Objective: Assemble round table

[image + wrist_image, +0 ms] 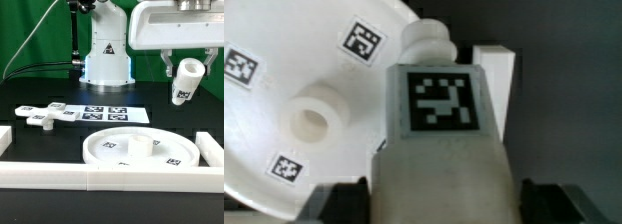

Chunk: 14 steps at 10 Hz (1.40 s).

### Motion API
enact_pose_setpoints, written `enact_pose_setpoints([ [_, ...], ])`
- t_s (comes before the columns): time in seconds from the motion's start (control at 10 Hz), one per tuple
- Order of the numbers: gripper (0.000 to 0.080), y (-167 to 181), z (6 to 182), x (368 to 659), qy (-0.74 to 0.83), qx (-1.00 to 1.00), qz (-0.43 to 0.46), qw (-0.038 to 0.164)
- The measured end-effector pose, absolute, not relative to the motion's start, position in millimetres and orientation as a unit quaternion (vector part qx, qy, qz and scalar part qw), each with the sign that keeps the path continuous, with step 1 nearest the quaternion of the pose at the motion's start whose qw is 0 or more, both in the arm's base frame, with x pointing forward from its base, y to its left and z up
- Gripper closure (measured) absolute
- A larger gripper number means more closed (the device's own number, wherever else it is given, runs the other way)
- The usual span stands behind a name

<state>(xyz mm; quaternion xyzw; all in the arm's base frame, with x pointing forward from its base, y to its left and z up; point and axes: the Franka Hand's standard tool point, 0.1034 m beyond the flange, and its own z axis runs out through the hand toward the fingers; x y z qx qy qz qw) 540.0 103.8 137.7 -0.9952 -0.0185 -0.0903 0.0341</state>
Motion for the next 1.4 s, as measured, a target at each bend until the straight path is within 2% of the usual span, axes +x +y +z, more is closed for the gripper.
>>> enact_pose_setpoints([
  [0.1,0.0393,87,142.4,550,-0.031,-0.991,-0.122,0.041],
  [0.3,0.0393,68,151.5,566,-0.034,-0.98,-0.19,0.035],
  [0.5,0.0393,66,148.4,563,-0.033,-0.968,-0.246,0.029],
  [0.9,0.0393,53,137.6,561,-0.046,-0.967,-0.251,0.018],
  [1.2,0.0393,40,119.1,564,-0.071,-0.957,-0.282,-0.001],
  [1.4,0.0393,36,117.5,564,-0.069,-0.95,-0.303,-0.006],
])
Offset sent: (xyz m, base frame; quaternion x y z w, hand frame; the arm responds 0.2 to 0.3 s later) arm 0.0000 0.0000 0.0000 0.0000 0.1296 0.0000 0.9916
